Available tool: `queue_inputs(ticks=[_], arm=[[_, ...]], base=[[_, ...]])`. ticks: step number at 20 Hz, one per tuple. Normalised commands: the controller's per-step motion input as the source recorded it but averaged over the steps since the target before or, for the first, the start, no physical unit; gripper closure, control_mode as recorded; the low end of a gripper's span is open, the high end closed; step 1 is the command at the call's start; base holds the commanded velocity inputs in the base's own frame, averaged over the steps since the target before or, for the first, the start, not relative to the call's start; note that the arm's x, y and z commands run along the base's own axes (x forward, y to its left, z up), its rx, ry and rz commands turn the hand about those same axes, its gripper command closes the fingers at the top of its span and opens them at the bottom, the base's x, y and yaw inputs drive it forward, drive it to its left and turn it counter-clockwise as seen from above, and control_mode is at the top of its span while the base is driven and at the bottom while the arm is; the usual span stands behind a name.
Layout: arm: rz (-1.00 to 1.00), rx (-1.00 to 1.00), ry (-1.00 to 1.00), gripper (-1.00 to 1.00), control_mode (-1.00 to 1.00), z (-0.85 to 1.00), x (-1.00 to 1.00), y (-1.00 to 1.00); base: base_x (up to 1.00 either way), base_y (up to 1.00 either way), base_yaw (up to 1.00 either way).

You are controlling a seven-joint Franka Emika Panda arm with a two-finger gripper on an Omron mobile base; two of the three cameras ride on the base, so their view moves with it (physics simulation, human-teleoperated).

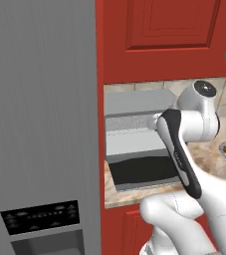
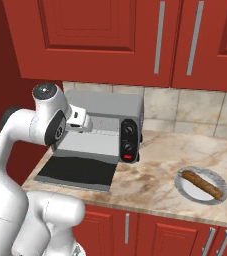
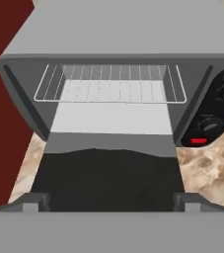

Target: Pull the toaster oven rack outwards. Pick up the baguette from the plate and place it on the toaster oven rack. Close the toaster oven door fully and set the temperature to the lowest setting.

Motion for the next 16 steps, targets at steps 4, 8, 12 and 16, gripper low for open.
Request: queue_inputs(ticks=[4,8,12,16], arm=[[0.0,0.0,-0.1,-1.0,-1.0,-0.17,-0.13,0.0],[0.0,0.0,-0.13,-1.0,-1.0,-0.15,-0.13,0.0],[0.0,0.0,-0.14,-1.0,-1.0,-0.12,-0.13,0.0],[0.0,0.0,-0.1,-1.0,-1.0,-0.12,-0.07,0.0]], base=[[0.0,0.0,0.0],[0.0,0.0,0.0],[0.0,0.0,0.0],[0.0,0.0,0.0]])
